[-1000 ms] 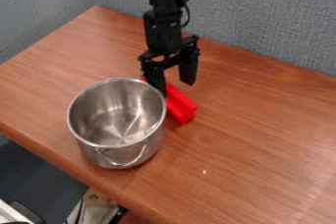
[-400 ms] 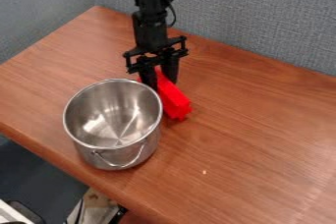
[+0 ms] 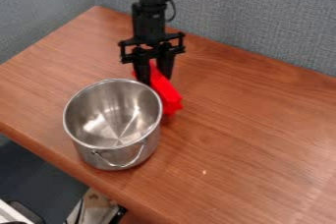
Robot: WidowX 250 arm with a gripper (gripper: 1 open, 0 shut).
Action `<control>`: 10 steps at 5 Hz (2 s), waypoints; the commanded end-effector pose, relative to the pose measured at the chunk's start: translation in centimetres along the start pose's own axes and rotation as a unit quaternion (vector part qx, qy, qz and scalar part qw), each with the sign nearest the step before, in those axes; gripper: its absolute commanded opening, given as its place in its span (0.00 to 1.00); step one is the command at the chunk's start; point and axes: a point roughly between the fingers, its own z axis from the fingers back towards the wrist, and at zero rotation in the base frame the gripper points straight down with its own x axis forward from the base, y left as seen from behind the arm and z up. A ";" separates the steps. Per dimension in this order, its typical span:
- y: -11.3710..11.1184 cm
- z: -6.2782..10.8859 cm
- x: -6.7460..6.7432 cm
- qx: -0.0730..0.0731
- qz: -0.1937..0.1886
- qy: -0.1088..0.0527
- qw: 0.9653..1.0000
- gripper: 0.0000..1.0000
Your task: Move the red object from the metal pot to the table
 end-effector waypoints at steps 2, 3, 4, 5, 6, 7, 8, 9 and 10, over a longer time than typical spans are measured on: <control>-1.1 7.0 -2.6 -0.031 -0.105 -0.060 0.992 0.00; -1.2 7.2 -4.2 -0.070 -0.101 -0.057 0.991 0.00; -0.6 5.8 -5.3 -0.097 -0.083 -0.055 0.990 0.00; -1.4 7.1 -7.0 -0.100 -0.103 -0.055 0.988 0.00; -2.7 7.0 -9.2 -0.094 -0.128 -0.057 0.986 0.00; -4.4 6.0 -12.5 -0.084 -0.179 -0.052 0.979 0.00; -5.8 4.5 -15.2 -0.079 -0.211 -0.051 0.973 0.00; -4.7 1.5 -14.1 -0.065 -0.239 -0.066 0.967 0.00; -4.0 -1.3 -12.1 -0.052 -0.276 -0.081 0.956 0.00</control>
